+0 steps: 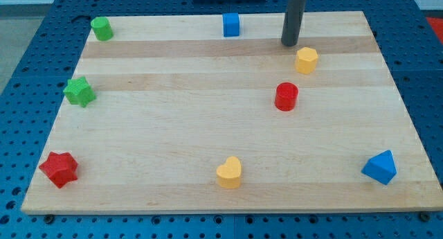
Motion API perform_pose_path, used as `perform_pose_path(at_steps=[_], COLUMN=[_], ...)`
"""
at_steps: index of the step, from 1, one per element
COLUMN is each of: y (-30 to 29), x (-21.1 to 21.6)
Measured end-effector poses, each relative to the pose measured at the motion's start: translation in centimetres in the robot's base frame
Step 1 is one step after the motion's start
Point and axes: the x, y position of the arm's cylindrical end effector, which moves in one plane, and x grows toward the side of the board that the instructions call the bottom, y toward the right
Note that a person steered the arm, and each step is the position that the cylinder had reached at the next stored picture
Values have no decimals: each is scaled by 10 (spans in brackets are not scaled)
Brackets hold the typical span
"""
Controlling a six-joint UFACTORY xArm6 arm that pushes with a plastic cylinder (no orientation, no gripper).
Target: Slide yellow hexagon above the red circle
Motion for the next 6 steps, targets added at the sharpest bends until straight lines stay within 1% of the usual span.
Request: perform_pose_path(at_steps=[1, 2, 3, 4, 5, 6], y=[44, 40, -2, -32, -28, 1], x=[6, 45, 75, 107, 112, 80])
